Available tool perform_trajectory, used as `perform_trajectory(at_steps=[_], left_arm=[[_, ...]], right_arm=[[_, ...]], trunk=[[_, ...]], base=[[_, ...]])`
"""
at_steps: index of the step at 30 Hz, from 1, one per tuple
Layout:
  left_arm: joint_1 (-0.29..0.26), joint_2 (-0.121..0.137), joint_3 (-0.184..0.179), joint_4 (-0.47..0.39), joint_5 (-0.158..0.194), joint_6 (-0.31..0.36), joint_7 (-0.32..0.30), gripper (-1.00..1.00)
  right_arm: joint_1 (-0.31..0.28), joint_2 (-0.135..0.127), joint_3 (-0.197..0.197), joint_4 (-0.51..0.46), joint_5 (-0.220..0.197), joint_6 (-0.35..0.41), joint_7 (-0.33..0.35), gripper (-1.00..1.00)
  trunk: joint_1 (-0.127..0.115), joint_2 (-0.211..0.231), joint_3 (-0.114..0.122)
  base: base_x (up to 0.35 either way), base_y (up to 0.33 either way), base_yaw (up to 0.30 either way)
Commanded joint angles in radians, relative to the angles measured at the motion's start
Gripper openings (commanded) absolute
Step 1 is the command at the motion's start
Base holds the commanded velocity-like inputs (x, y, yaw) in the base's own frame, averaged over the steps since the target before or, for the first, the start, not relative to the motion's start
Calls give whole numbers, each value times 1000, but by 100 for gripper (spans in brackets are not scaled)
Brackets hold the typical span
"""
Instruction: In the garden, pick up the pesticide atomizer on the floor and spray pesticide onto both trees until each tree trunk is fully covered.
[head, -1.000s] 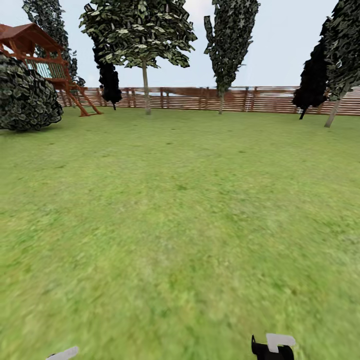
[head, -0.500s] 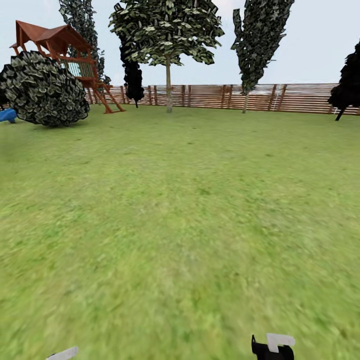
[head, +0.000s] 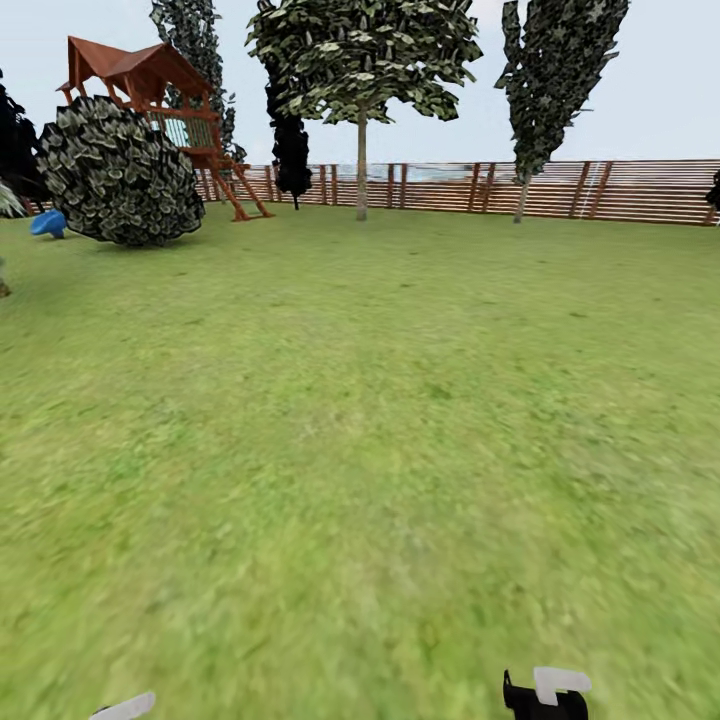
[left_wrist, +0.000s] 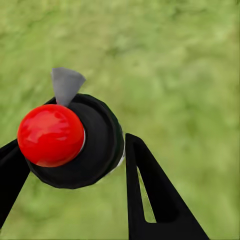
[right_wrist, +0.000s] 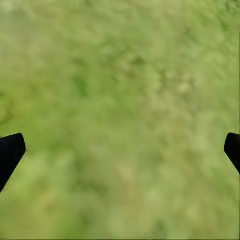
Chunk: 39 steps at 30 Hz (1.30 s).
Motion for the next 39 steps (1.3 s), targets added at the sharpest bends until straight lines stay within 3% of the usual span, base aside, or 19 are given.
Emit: perform_trajectory(at_steps=[1, 16, 25, 39], left_arm=[[0, 0, -4, 0, -1, -2, 4, -100], [0, 3, -6, 0, -9, 1, 2, -100], [0, 3, -6, -1, -4, 3, 3, -100], [0, 2, -7, 0, -1, 2, 4, -100]], right_arm=[[-1, 0, -5, 2, 11, -3, -5, 100], [16, 1, -5, 6, 9, -2, -4, 100], [16, 1, -5, 7, 8, -1, -5, 100], [23, 3, -5, 9, 7, 2, -7, 100]], trunk=[[0, 0, -1], [0, 0, -1], [0, 0, -1], [0, 0, -1]], base=[[321, 123, 6], [335, 36, 0], [202, 0, -222], [330, 0, -11]])
